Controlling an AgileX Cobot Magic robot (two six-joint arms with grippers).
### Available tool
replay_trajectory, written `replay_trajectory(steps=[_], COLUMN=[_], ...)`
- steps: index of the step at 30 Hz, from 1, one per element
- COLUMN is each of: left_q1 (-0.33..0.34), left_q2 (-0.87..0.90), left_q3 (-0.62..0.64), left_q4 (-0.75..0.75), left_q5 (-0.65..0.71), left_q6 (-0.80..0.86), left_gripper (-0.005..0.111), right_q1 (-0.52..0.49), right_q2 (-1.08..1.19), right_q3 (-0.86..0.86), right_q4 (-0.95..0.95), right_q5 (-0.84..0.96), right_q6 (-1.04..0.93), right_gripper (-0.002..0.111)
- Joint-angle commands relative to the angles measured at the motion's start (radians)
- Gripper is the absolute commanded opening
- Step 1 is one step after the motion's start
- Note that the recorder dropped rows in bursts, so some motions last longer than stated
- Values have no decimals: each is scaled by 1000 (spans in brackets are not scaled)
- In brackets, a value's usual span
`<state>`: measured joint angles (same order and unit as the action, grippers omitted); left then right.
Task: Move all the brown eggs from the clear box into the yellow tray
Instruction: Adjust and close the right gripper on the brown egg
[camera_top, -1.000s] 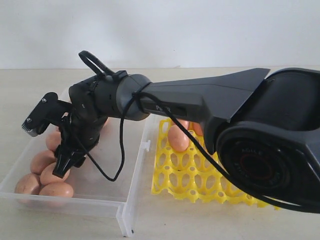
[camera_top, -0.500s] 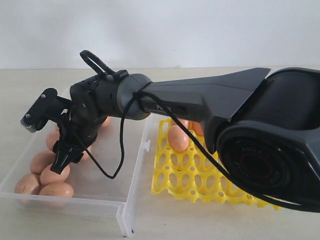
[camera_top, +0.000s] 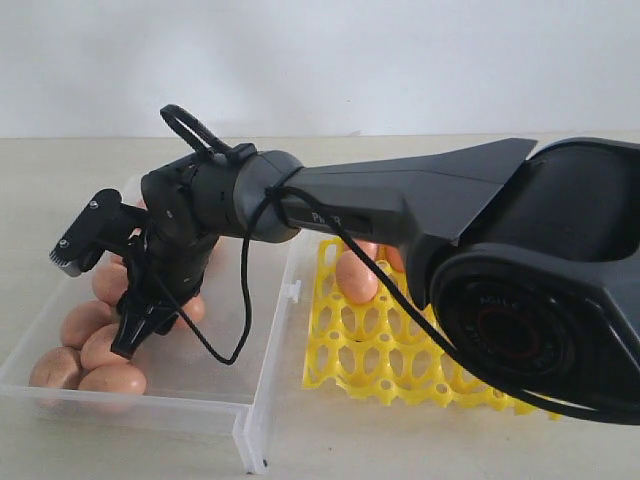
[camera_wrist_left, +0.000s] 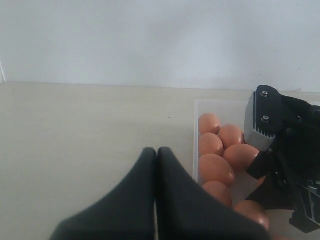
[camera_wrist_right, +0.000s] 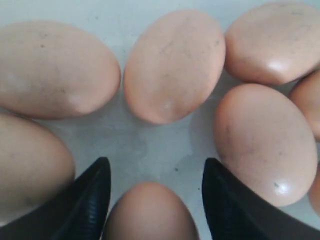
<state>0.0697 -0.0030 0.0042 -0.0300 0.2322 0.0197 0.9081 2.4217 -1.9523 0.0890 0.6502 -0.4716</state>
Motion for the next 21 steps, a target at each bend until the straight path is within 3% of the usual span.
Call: replay_trajectory(steps=[1,7,12,21], left_q1=[1,1,1,1], left_q2=[3,3,3,3], left_q3=[-4,-4,-4,-4], left_q4=[-5,-5,-5,-5], left_q5=[0,0,0,0], left_q6=[1,1,1,1], left_gripper=[-4,-4,-4,-4], right_q1=[-3,-3,-3,-3], right_q2=[-1,-1,-1,-1], right_q3=[-25,-39,-39,-39], right_q4=[-9,-17,-27,-50], right_q5=[20,71,99,170], right_q6=[26,44,51,28], right_gripper=[54,54,65,65])
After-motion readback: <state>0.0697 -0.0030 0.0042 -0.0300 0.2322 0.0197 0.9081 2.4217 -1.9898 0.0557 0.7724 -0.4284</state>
